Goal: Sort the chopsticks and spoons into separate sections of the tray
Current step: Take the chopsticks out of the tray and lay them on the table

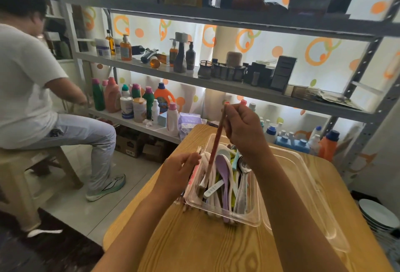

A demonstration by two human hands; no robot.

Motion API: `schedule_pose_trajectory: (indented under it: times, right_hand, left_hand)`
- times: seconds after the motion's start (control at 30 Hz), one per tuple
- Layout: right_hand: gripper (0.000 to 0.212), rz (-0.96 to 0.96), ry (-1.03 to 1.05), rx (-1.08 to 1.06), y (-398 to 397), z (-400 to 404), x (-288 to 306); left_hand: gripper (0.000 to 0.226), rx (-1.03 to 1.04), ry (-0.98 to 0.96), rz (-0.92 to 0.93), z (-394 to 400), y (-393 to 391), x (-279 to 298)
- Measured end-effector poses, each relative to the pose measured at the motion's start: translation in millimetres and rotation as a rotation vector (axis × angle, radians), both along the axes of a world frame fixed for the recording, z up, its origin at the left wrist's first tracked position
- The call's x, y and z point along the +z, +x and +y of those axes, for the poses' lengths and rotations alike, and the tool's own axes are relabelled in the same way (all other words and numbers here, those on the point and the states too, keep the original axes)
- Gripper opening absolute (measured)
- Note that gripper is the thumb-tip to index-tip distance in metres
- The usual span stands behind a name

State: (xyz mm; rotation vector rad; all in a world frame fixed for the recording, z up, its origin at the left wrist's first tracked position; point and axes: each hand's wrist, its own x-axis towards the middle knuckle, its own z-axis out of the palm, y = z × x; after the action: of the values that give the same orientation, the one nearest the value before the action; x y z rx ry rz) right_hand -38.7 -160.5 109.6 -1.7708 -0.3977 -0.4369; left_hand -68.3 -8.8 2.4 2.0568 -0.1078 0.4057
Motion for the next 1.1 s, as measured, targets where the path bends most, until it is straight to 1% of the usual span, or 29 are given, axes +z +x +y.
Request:
schedule_pose_trajectory:
  times: [0.07, 0.17, 0.27, 0.4, 0.47, 0.53, 0.6, 0.67, 0.8, 0.9, 0.97, 1.1]
  right_hand:
    - [0.031, 0.019, 0.063, -0.009, -2, 1, 9]
    - [0.031, 0.083, 0.185, 0.033, -6, 3, 22]
    - [0.031, 0.098, 0.209, 0.086, -6, 8, 25]
    - [0.033, 0.123, 0.226, 0.091, -2, 22, 16]
    - [0.033, 0.168, 0.25, 0.111, 1, 28, 11]
    - [0.034, 0.218, 0.225, 0.133, 2, 32, 5]
    - [0.034, 0.271, 0.149, 0.154, 2, 32, -6]
    - [0.027, 0.326, 0.007, 0.14, 4, 29, -21]
    - [0.018, 0.424, -0.427, 0.092, 8, 18, -52]
    - [0.017, 0.436, -0.669, 0.125, 9, 15, -75]
    - [0.015, 0.416, -0.748, 0.113, 10, 16, -84]
    - [0.01, 0.449, -0.779, 0.077, 17, 17, -88]
  left_hand:
    - [0.039, -0.057, -0.083, -0.055, 1, -9, 17]
    - [0.02, -0.07, -0.117, -0.088, 6, -16, 32]
    - [0.017, -0.069, -0.154, -0.072, 11, -21, 37]
    - [0.013, -0.05, -0.117, -0.081, 21, -27, 31]
    - [0.011, -0.012, -0.086, -0.095, 24, -28, 26]
    - [0.009, 0.035, -0.038, -0.079, 29, -27, 21]
    - [0.009, 0.069, -0.008, -0.011, 35, -22, 14]
    - [0.009, 0.114, 0.043, 0.042, 40, -14, 0]
    - [0.012, 0.251, 0.21, 0.14, 49, -1, -32]
    - [0.014, 0.292, 0.297, 0.21, 49, 2, -49]
    - [0.015, 0.293, 0.341, 0.233, 46, 3, -52]
    - [0.017, 0.261, 0.39, 0.249, 38, 9, -52]
